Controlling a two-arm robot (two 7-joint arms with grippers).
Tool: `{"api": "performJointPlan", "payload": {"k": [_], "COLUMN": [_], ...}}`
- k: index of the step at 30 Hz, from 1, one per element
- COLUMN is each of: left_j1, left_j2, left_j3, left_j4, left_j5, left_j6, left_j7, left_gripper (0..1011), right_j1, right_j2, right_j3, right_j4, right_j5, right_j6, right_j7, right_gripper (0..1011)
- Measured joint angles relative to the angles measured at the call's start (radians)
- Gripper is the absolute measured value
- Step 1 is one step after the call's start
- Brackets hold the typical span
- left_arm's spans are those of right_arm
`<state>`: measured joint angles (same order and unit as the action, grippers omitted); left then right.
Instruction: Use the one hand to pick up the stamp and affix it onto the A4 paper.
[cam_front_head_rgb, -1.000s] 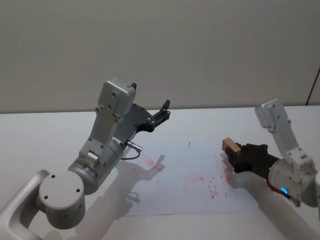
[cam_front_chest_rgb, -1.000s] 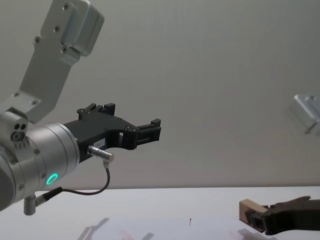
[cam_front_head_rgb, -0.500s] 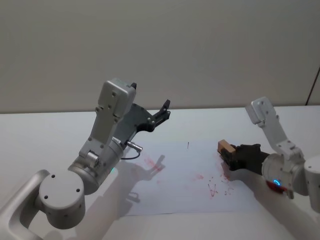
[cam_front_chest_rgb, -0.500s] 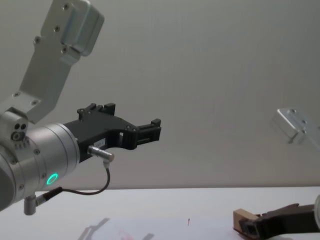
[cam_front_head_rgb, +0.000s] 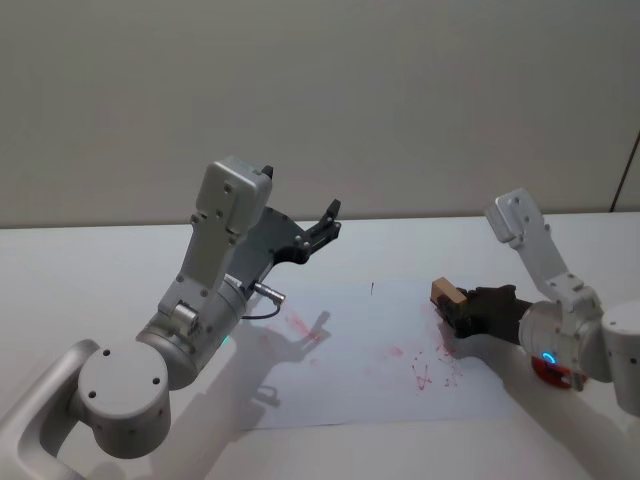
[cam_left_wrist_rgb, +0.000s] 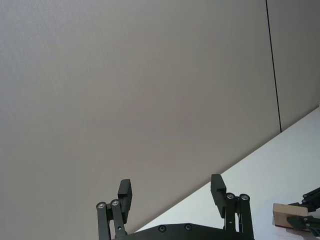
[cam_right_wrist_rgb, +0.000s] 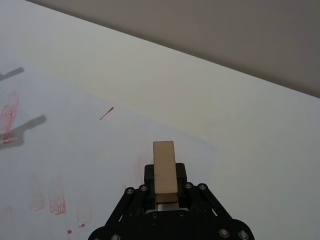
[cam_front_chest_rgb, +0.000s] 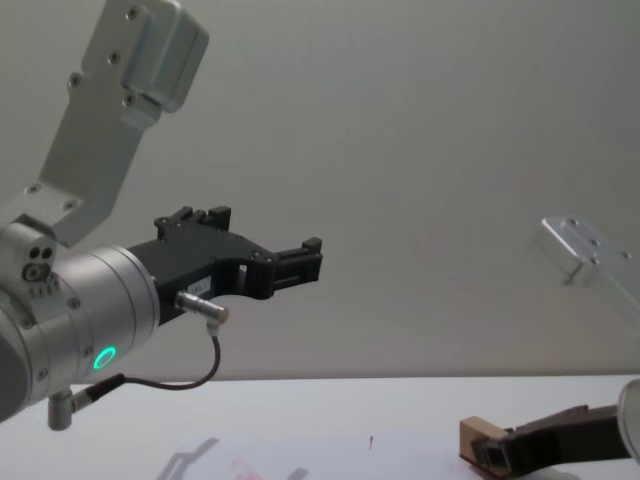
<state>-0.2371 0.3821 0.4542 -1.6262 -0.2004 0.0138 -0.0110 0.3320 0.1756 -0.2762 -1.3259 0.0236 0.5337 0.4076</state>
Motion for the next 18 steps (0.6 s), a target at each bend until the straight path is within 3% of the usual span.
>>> {"api": "performJointPlan", "payload": {"k": [8, 18], "left_j1": [0.0, 0.0], "left_j2": [0.0, 0.0], "left_j3": [0.0, 0.0], "left_j4": [0.0, 0.0], "left_j5": [0.0, 0.0], "left_j6": [0.0, 0.0], "left_j7": [0.0, 0.0], "left_gripper": [1001, 1001], "right_j1": [0.001, -0.023], "right_j2": [0.002, 0.022], "right_j3": [0.0, 0.019], "right_j4": [-0.047, -0.179], "right_j5": [0.002, 0.025], "right_j6": [-0.017, -0.026], "right_j7": [-0.005, -0.047], "right_gripper": [216, 217]}}
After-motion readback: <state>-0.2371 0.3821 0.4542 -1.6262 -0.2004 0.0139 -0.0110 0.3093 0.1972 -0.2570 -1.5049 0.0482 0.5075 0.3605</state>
